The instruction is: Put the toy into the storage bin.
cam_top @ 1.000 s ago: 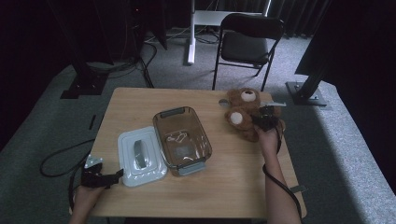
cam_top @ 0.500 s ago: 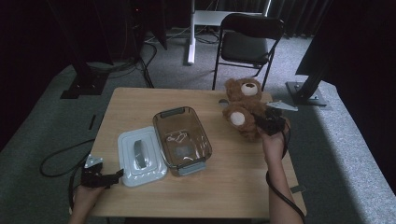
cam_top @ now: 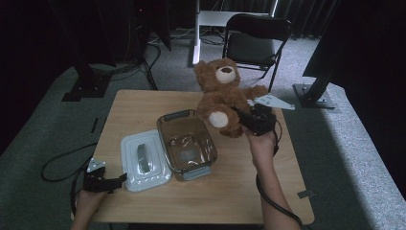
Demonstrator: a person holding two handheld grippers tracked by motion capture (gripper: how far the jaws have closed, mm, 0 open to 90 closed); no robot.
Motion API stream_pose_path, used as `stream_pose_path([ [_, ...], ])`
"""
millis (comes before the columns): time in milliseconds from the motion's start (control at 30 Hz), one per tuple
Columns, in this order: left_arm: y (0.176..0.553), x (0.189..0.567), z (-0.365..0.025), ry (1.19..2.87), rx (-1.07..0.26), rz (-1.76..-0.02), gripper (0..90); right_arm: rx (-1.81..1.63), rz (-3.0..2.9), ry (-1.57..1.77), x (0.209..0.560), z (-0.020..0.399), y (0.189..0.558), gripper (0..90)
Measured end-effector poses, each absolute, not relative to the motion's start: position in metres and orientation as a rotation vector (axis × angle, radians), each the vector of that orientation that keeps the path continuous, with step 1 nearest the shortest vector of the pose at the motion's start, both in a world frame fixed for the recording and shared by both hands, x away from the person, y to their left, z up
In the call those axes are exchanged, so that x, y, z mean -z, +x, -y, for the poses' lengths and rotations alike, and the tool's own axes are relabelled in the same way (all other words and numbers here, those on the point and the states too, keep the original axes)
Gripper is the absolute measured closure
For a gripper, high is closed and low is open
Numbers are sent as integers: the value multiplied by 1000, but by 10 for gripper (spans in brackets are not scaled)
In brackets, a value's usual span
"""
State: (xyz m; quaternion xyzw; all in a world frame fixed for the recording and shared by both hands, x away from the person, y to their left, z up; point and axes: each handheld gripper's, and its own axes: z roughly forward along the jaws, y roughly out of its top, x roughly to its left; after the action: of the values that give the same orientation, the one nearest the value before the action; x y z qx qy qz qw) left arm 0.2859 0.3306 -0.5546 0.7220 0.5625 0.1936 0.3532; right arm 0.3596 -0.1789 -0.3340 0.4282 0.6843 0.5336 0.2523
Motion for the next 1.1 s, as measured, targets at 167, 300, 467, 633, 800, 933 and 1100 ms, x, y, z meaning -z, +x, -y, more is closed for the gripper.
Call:
stream_pose_path([
  [167, 286, 555, -331, 1867, -498, -1454, 5, -1531, -1928, 1061, 332, 135, 345, 679],
  [300, 286, 555, -331, 1866, -497, -1455, 5, -1534, -1981, 1034, 343, 114, 341, 679],
  [467, 286, 555, -331, 1869, -498, -1452, 5, -1493, -2083, 1006, 372, 91, 340, 679],
  [633, 286, 555, -331, 1870, -497, -1452, 5, -1338, -2206, 1000, 413, 75, 340, 678],
  [800, 285, 555, -330, 1866, -499, -1456, 5, -1250, -2266, 908, 429, 80, 338, 677],
  [933, 285, 555, -330, 1866, -499, -1456, 5, -1246, -2332, 877, 427, 97, 343, 674],
  [1100, 285, 555, -330, 1868, -500, -1455, 5, -1242, -2348, 882, 425, 118, 345, 645],
])
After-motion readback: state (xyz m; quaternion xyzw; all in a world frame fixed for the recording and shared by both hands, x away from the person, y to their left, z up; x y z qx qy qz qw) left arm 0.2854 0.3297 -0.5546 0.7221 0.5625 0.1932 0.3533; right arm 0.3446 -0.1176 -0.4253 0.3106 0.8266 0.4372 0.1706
